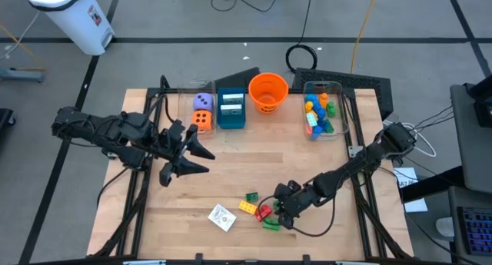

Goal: Pick & Place Toys
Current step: Put the green game piece into the right transparent bin

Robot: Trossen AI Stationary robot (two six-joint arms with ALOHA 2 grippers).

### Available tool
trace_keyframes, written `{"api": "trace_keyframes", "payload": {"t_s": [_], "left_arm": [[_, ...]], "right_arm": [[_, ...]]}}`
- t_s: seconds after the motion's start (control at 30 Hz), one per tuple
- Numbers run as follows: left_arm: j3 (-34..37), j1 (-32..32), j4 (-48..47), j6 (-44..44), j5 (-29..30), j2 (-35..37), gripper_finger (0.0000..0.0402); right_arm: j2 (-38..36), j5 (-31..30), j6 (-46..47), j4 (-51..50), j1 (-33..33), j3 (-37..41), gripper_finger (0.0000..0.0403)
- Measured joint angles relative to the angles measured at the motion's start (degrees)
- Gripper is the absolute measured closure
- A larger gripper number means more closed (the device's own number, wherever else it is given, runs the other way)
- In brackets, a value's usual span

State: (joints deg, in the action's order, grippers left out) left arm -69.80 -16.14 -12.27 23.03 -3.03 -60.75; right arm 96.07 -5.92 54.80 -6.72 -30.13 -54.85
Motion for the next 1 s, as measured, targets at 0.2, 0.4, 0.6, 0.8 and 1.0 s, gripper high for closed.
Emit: {"api": "trace_keyframes", "payload": {"t_s": [0.2, 0.4, 0.6, 0.8, 1.0], "left_arm": [[0.0, -0.7, 0.0, -0.2, -0.1, 0.0, 0.019], [0.0, -0.9, 0.0, -0.4, -0.1, 0.0, 0.019], [0.0, -0.8, 0.0, -0.4, -0.1, 0.0, 0.019], [0.0, -0.8, -0.1, -1.4, -0.1, 0.0, 0.019], [0.0, -0.8, -0.1, -1.6, 0.0, 0.0, 0.019]], "right_arm": [[-0.2, -0.2, -1.8, -5.3, 0.0, -0.2, 0.0246], [-0.4, -0.1, -4.2, -8.6, 0.0, -0.2, 0.0246], [-3.4, -2.6, -7.9, -14.9, 0.2, 0.0, 0.0246], [-7.1, -8.1, -7.5, -28.7, 1.9, 0.3, 0.0246], [-10.6, -9.3, -7.5, -28.1, 4.0, 0.3, 0.0246]]}}
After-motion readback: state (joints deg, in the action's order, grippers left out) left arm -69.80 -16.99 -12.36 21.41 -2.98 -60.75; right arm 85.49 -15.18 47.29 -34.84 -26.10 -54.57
